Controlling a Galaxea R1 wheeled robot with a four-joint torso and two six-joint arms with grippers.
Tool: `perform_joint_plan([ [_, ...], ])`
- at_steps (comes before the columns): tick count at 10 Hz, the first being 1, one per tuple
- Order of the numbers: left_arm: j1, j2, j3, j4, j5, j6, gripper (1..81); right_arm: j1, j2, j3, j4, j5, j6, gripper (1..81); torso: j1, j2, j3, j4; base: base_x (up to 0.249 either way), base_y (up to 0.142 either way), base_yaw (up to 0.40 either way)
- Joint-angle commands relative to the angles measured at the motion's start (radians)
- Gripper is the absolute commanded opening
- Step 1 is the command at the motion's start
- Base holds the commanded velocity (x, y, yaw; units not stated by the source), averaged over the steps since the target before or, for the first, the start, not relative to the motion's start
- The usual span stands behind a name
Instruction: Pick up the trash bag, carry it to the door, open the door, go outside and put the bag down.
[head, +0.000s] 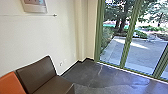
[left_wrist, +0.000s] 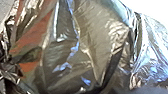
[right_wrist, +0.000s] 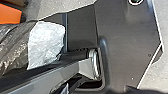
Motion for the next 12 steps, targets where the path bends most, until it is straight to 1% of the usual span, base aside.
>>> perform_joint_plan([
  [1,-0.046,0.003,0.004,0.003,0.067,0.004,1.0,0.029,0.016,0.003,-0.022,-0.056,-0.012,81.1,0.0,0.0,0.0,0.0,0.0,0.0,-0.291],
  [4,-0.046,0.002,0.004,0.003,0.066,0.006,1.0,0.027,0.016,-0.005,-0.019,-0.028,-0.011,81.1,0.0,0.0,0.0,0.0,0.0,0.0,-0.291],
  [12,-0.046,0.003,0.004,0.005,0.066,0.004,1.0,0.032,0.019,-0.005,-0.021,-0.03,-0.011,81.1,0.0,0.0,0.0,0.0,0.0,0.0,-0.291],
])
